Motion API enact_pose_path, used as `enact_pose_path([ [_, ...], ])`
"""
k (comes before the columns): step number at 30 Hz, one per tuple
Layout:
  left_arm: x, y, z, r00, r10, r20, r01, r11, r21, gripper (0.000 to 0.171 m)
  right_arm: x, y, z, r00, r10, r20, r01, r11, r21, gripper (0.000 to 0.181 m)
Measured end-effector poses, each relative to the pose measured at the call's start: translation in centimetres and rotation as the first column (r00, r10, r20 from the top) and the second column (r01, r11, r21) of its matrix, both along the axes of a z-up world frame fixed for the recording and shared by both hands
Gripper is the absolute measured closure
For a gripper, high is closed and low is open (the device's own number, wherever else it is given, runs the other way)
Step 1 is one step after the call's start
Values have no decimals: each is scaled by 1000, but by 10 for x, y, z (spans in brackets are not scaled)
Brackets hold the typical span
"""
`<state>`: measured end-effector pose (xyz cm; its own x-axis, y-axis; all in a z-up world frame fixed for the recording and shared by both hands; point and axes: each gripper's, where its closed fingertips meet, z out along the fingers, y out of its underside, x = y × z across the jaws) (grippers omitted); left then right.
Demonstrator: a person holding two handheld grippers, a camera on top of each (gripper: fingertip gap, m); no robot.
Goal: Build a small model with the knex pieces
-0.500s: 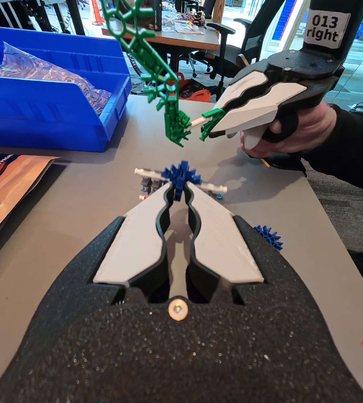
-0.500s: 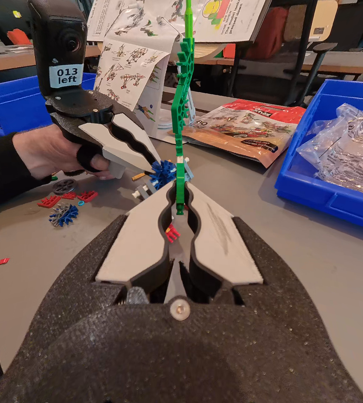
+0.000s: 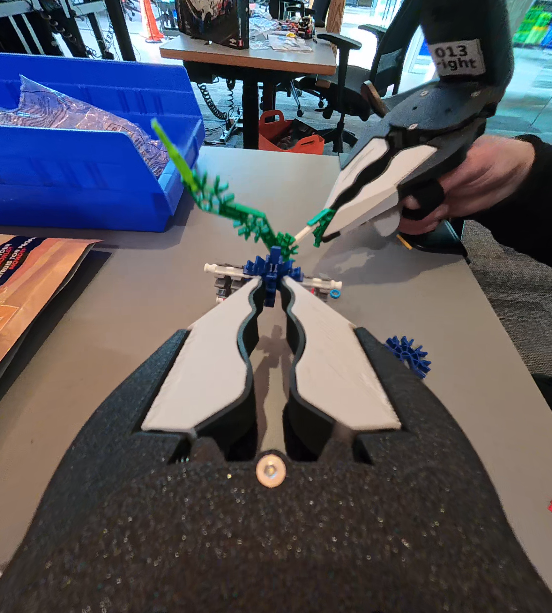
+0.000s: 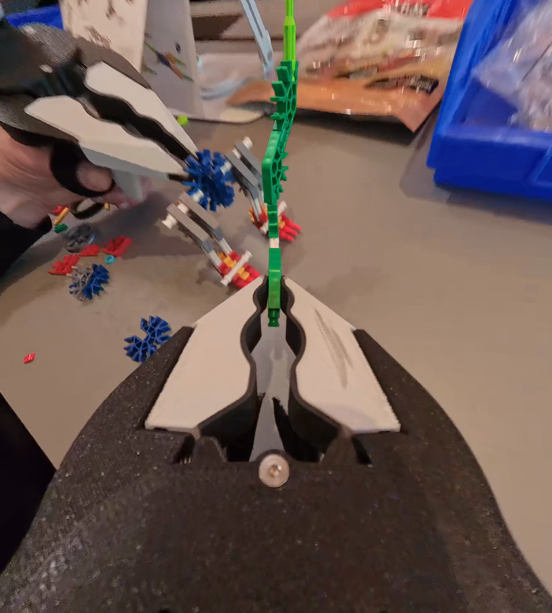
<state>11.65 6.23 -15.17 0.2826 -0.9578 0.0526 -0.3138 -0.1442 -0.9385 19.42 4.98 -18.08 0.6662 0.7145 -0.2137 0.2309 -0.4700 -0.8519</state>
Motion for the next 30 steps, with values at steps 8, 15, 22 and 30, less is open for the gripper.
enact_pose_path([
  [8, 2, -2, 1, 1000, -5, -3, 5, 1000, 18, 166, 1, -4, -12, 999, 33, 4, -32, 991, -131, 169],
  [15, 0, -7, 1, 999, -27, -30, 27, 999, 27, 166, 3, 1, 9, 990, 5, 143, -15, 998, 66, 148],
  [22, -1, -8, 1, 998, -31, -47, 33, 999, 36, 166, -57, -11, 12, 974, 192, 117, -201, 977, 76, 144],
  [30, -9, -6, 6, 999, -26, -35, 28, 998, 49, 165, -91, -25, -3, 962, 268, 57, -267, 963, -15, 142],
])
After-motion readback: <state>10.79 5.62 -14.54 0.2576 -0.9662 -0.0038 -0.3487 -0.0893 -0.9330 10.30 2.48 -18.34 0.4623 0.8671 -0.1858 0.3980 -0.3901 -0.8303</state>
